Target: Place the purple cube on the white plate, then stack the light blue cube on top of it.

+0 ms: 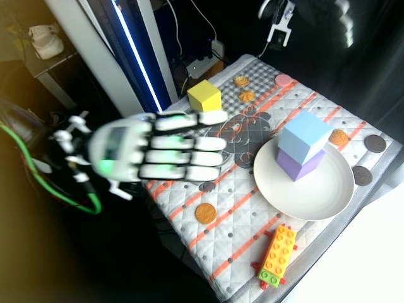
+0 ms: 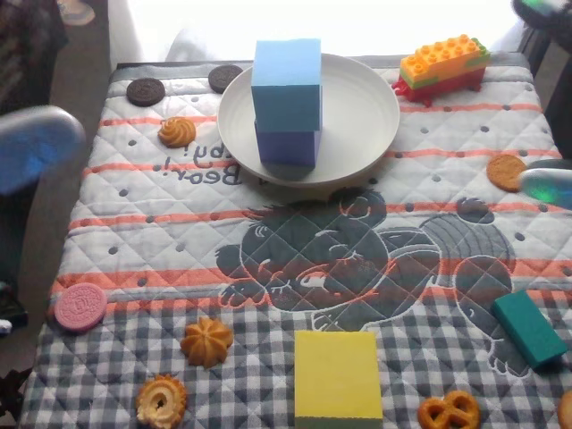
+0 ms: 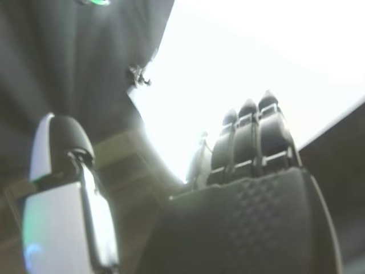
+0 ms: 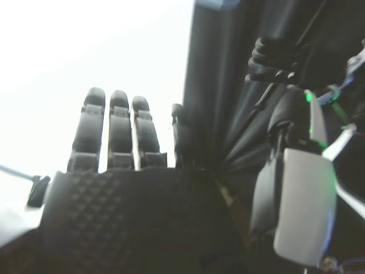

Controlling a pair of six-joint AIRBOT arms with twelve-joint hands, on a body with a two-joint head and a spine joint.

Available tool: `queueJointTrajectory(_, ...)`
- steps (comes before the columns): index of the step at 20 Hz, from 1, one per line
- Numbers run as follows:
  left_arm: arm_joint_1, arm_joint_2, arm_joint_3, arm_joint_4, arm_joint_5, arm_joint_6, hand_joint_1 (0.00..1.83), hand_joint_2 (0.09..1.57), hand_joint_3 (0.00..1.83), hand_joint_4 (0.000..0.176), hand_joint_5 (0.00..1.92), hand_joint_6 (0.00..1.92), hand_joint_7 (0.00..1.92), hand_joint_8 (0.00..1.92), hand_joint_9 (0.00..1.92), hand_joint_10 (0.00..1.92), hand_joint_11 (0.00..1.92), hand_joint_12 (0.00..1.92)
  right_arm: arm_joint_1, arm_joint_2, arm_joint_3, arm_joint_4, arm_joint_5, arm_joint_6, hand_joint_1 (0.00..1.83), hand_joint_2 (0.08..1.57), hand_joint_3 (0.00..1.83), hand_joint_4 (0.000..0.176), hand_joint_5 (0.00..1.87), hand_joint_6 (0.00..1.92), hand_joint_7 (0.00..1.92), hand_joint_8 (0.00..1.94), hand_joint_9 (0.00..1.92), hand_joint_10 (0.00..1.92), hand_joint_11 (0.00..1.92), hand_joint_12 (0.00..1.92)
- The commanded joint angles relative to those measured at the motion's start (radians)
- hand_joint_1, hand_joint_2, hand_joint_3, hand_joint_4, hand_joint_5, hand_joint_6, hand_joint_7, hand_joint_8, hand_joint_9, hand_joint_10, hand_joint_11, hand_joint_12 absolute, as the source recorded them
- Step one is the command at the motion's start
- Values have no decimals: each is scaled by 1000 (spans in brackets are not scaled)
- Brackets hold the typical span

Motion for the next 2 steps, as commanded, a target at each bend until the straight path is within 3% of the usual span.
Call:
queueJointTrajectory(1, 9, 5, 3, 10, -204, -41, 628, 924, 13, 156, 0, 0, 0, 0, 0, 0, 0, 0, -16, 18, -13, 25, 201, 7, 385, 1048, 17, 114, 0, 0, 43, 15, 27, 10, 74, 31)
queueJointTrajectory(2, 24, 4, 2, 11, -236, -60, 597, 924, 11, 172, 0, 0, 0, 0, 0, 0, 0, 0, -38, 26, -25, 37, 241, 7, 537, 1043, 6, 113, 51, 4, 80, 9, 48, 8, 89, 40)
